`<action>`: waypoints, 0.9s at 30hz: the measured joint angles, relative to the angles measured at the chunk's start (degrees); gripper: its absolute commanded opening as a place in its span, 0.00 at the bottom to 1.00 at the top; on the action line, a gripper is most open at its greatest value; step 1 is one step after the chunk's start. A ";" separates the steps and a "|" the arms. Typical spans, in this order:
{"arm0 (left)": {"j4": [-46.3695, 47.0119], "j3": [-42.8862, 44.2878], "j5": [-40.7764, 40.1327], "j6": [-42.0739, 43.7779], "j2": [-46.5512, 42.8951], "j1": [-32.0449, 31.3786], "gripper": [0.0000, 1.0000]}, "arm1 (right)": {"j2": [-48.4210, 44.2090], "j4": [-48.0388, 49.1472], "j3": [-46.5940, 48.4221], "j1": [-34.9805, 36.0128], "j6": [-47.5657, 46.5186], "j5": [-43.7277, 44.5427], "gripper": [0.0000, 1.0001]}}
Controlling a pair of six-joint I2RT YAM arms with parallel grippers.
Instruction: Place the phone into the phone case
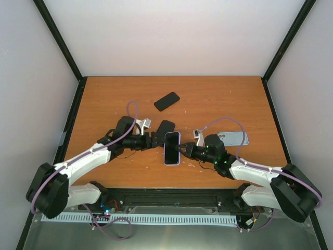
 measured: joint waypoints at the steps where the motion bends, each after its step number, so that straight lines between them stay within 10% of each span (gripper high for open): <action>1: 0.04 -0.04 0.83 0.00 -1.55 0.68 0.77 | -0.87 0.79 -0.13 0.00 0.11 -0.31 0.03; 13: 8.35 -3.85 12.46 -2.86 -6.14 2.45 0.65 | -10.75 8.48 -1.18 0.00 4.00 -3.04 0.03; 27: 29.27 -8.74 22.34 -12.66 -3.80 2.47 0.10 | -9.11 16.22 -2.16 -0.02 8.15 -5.84 0.15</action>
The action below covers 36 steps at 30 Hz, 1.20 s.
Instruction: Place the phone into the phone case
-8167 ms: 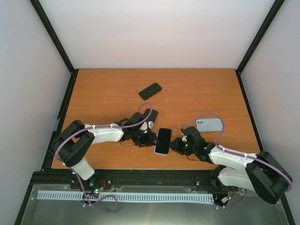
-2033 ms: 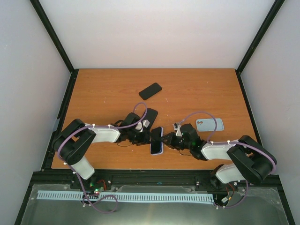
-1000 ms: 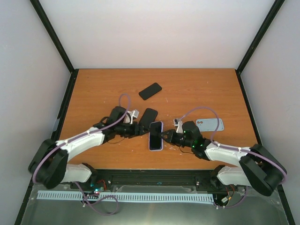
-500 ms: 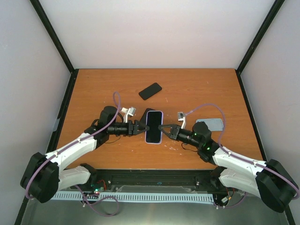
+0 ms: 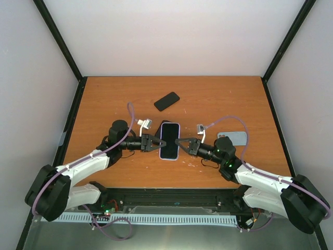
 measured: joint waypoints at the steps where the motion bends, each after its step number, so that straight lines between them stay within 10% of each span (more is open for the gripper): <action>1: 0.96 -0.26 0.44 -0.44 0.33 0.00 0.07 | 0.00 0.28 -0.44 0.00 0.24 0.04 0.18; 7: 4.31 -0.63 2.47 -1.49 3.32 0.00 0.03 | -0.37 0.33 -1.99 0.00 0.04 -0.66 0.64; 15: 5.55 0.17 1.51 -2.36 5.25 0.00 0.04 | -3.32 -1.38 -2.82 0.02 -1.38 -1.44 0.82; 31: 5.01 3.48 -0.79 -1.75 5.31 0.00 0.06 | -3.39 0.83 -4.15 0.00 -1.53 -3.56 0.48; 36: 1.53 4.74 -1.79 0.81 5.11 -0.11 0.06 | -3.91 -1.38 -4.33 -0.02 -0.81 -2.64 0.23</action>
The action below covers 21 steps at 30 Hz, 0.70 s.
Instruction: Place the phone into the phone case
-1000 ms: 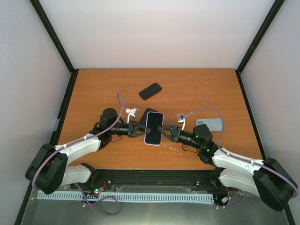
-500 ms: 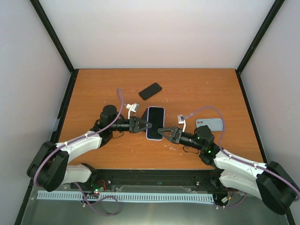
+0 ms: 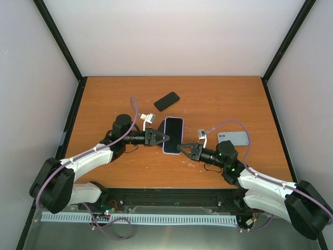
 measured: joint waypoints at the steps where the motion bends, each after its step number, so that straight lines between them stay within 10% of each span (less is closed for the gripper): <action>1: -1.14 0.57 -0.17 0.79 0.00 -0.04 0.06 | -0.26 -0.66 0.00 -0.02 -0.17 0.31 0.18; 13: -10.95 3.61 -2.25 7.87 -0.68 -0.87 0.06 | -3.21 -5.92 -0.02 0.04 0.31 1.55 0.03; 21: -10.10 2.38 -2.25 6.82 -2.10 -0.59 0.06 | -1.53 -3.48 0.00 0.09 1.57 -0.20 0.56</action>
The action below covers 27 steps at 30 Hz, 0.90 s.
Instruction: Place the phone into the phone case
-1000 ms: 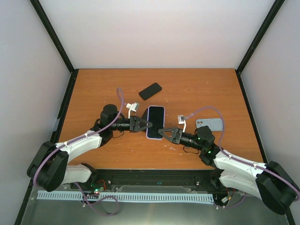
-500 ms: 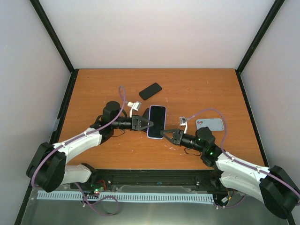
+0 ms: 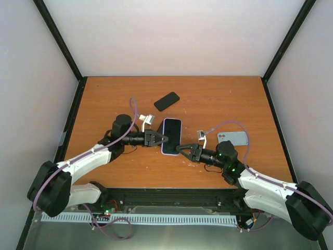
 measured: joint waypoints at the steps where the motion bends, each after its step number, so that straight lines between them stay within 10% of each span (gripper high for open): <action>1: 1.16 -0.83 0.11 -1.01 -0.07 0.33 0.06 | 0.31 0.70 0.02 0.00 0.24 -0.39 0.58; 9: 5.46 -2.34 0.50 -7.08 -1.29 0.66 0.07 | 3.06 6.67 0.02 0.46 0.07 -2.62 0.46; 15: 6.99 -2.32 0.57 -8.35 -2.03 0.70 0.07 | 3.80 7.65 0.00 0.59 1.03 -2.80 0.03; 24: -3.28 1.07 -2.34 -1.22 -2.69 0.04 0.07 | 0.07 0.85 0.63 0.94 0.63 -1.11 0.04; 27: -4.98 1.99 -2.14 0.17 -2.69 0.02 0.07 | -0.44 -0.83 1.22 1.07 0.15 -0.87 0.20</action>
